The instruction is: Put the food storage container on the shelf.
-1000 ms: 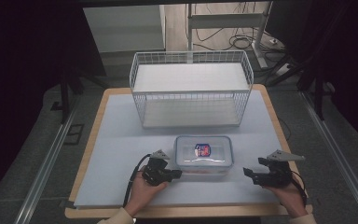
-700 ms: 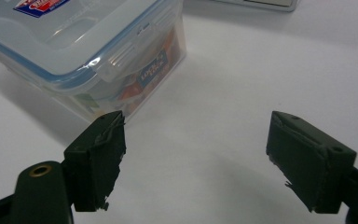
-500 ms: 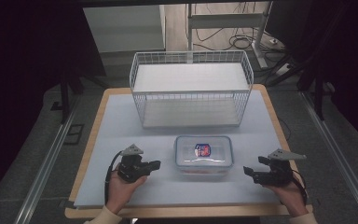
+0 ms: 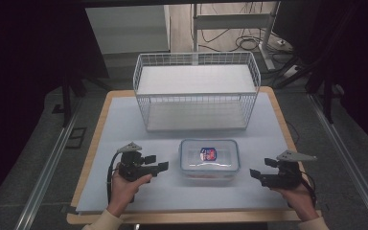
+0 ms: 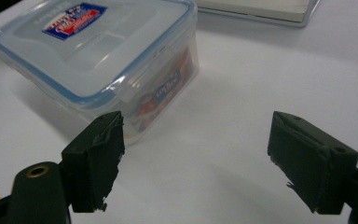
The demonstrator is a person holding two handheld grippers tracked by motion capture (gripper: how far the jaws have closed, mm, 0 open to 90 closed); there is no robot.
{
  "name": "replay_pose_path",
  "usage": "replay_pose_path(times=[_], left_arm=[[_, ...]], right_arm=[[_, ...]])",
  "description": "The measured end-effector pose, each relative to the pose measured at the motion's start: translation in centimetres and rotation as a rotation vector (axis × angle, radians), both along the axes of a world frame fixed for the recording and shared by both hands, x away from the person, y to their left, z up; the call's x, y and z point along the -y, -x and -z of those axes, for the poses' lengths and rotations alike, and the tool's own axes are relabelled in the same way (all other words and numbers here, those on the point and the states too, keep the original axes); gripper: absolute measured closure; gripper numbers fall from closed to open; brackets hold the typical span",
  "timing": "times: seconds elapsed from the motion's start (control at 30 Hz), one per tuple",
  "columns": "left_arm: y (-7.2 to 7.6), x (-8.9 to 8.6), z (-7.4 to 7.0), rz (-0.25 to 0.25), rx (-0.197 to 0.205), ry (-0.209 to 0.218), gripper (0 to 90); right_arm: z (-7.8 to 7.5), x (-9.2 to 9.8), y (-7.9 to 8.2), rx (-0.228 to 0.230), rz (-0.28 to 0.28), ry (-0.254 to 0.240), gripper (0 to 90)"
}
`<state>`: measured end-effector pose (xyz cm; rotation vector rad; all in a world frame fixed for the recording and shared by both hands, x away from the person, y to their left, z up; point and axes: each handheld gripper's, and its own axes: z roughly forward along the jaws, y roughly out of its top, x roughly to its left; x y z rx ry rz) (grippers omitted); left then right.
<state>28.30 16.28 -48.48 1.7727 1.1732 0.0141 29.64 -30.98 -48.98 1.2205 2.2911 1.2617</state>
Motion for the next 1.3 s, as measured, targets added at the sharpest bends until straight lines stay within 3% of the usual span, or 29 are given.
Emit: replay_pose_path(times=[0.27, 0.47, 0.63, 0.8, 0.9, 1.2, 1.23, 1.3], left_arm=[[-1.9, 0.9, -0.2, 0.029, -0.051, 0.063, 20.9], [-4.2, 2.1, 0.3, 0.059, -0.111, 0.110, 18.0], [-6.4, 3.8, 2.2, 0.104, -0.224, 0.159, 14.7], [-6.6, 4.5, 2.6, 0.134, -0.251, 0.160, 13.8], [-7.0, 5.2, 3.1, 0.153, -0.290, 0.170, 13.5], [-7.1, 6.0, 3.5, 0.159, -0.308, 0.148, 13.8], [-7.1, 5.9, 3.5, 0.149, -0.308, 0.136, 19.6], [-7.0, 5.9, 3.4, 0.138, -0.304, 0.131, 20.9]], right_arm=[[-0.8, -0.2, -1.2, -0.039, -0.027, -0.050, 15.5], [-1.1, -0.6, -1.8, -0.039, -0.031, -0.044, 15.1], [-1.5, -1.9, -2.6, -0.043, -0.059, -0.035, 13.9], [-1.7, -2.4, -2.8, -0.045, -0.065, -0.037, 12.8], [-1.8, -2.5, -2.9, -0.043, -0.067, -0.045, 12.5], [-1.9, -2.4, -3.0, -0.045, -0.064, -0.049, 12.4], [-1.9, -2.4, -3.0, -0.048, -0.065, -0.047, 12.4], [-1.8, -2.4, -3.0, -0.055, -0.065, -0.048, 12.3]])
